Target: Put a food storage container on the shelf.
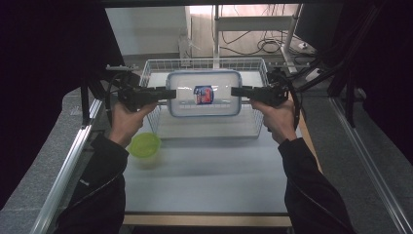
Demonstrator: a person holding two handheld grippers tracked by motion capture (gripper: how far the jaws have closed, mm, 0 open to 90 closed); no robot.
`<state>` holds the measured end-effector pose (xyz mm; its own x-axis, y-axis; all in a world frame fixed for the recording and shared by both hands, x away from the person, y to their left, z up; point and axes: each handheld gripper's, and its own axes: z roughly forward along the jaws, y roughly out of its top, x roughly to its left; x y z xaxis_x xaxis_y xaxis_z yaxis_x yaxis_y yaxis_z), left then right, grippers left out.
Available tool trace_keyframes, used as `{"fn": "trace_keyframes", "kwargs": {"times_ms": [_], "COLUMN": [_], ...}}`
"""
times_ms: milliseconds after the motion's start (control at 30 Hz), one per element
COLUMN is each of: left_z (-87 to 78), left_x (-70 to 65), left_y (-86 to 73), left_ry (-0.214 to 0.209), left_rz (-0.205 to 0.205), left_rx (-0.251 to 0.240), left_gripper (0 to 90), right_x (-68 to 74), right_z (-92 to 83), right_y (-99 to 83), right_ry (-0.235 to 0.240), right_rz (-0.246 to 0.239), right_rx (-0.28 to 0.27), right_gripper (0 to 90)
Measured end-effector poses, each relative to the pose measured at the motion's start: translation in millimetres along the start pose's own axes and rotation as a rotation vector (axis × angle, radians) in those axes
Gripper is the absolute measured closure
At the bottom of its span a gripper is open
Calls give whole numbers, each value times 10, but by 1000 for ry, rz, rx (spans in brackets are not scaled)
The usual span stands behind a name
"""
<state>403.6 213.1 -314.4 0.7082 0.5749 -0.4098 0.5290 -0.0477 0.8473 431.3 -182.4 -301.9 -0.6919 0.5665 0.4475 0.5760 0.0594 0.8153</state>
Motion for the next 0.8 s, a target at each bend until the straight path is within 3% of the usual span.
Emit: {"fn": "trace_keyframes", "kwargs": {"times_ms": [400,800], "left_z": [106,182], "left_x": [268,407], "left_y": [250,286], "left_ry": [-11,12], "left_rz": [-14,-54], "left_rx": [7,0], "left_gripper": [527,520], "right_x": [-130,-292], "right_z": [136,289], "right_y": [330,336], "right_ry": [-21,-23], "right_rz": [13,59], "right_rx": [-27,-13], "right_gripper": [526,523]}}
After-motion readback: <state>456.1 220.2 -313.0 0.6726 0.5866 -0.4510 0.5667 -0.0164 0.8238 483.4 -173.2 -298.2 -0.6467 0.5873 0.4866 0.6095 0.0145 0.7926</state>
